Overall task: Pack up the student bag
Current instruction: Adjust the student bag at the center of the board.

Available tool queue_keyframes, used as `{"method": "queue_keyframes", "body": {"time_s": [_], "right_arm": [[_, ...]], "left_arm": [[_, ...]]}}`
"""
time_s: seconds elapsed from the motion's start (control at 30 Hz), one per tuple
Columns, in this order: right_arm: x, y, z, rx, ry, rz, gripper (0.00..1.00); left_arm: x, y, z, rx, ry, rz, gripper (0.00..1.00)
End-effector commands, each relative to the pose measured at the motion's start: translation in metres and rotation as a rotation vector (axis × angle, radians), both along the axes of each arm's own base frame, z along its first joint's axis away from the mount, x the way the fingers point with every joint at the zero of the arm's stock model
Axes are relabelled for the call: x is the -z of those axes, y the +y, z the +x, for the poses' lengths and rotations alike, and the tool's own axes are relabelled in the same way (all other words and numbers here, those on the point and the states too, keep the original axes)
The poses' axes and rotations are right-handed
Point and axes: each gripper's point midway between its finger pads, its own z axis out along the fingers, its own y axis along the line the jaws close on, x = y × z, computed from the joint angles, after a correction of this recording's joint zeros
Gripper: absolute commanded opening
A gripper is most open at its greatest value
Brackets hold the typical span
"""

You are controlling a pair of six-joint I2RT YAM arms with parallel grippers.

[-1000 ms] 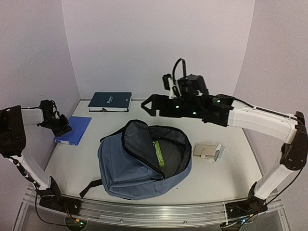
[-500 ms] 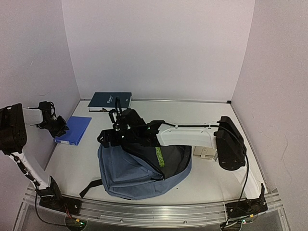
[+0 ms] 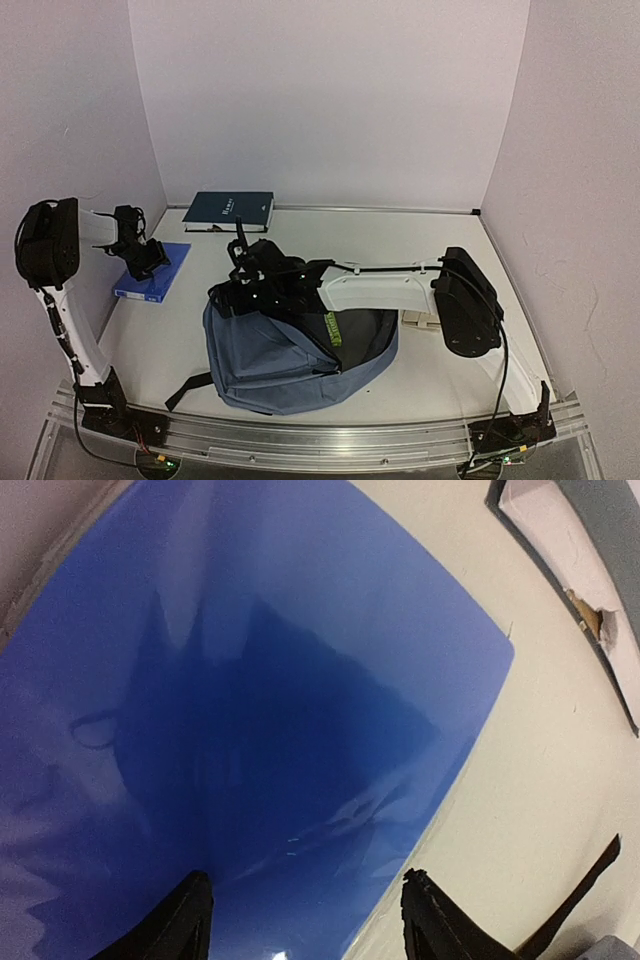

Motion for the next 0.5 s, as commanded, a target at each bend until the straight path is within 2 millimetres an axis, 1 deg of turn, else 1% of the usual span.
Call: {"method": "queue_keyframes", "body": {"time_s": [0.0, 0.07, 0.13, 0.2, 0.3, 0.4, 0.47], "right_arm": [[0.02, -0.025, 0.021, 0.097, -0.027, -0.077, 0.97], [0.034, -0.039, 0.031, 0.137, 0.005, -0.094, 0.97], [0.048, -0.056, 0.042, 0.181, 0.037, -0.115, 0.97], [0.061, -0.072, 0.048, 0.215, 0.051, -0.146, 0.97], [0.078, -0.095, 0.058, 0.263, 0.089, -0.175, 0.97], [0.087, -0.117, 0.067, 0.311, 0.111, -0.194, 0.97], [0.092, -0.132, 0.071, 0.341, 0.111, -0.216, 0.97]], "left_arm": [[0.031, -0.024, -0.034, -0.024, 0.144, -0.073, 0.63], [0.043, -0.039, -0.051, -0.024, 0.179, -0.093, 0.63], [0.044, -0.049, -0.061, -0.032, 0.186, -0.096, 0.63], [0.041, -0.056, -0.071, -0.034, 0.189, -0.109, 0.63], [0.038, -0.068, -0.08, -0.027, 0.183, -0.129, 0.64], [0.037, -0.081, -0.086, -0.009, 0.187, -0.152, 0.64], [0.029, -0.095, -0.086, 0.021, 0.147, -0.144, 0.64]]}}
